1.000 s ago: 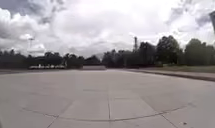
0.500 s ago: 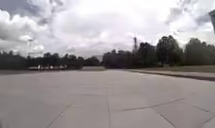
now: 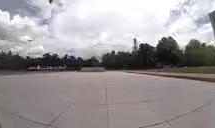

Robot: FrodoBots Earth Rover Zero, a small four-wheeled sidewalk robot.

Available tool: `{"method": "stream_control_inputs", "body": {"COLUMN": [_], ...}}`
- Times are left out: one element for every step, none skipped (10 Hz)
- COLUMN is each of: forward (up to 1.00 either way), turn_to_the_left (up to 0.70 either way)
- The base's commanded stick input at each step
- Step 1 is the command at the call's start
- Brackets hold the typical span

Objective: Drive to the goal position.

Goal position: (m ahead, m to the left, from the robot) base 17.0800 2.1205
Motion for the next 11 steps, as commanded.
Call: {"method": "stream_control_inputs", "body": {"forward": [1.00,1.00,1.00,1.00,1.00,1.00,1.00,1.00,1.00,1.00,1.00], "turn_to_the_left": [0.02,0.02,0.02,0.02,0.02,0.02,0.02,0.02,0.02,0.02,0.02]}}
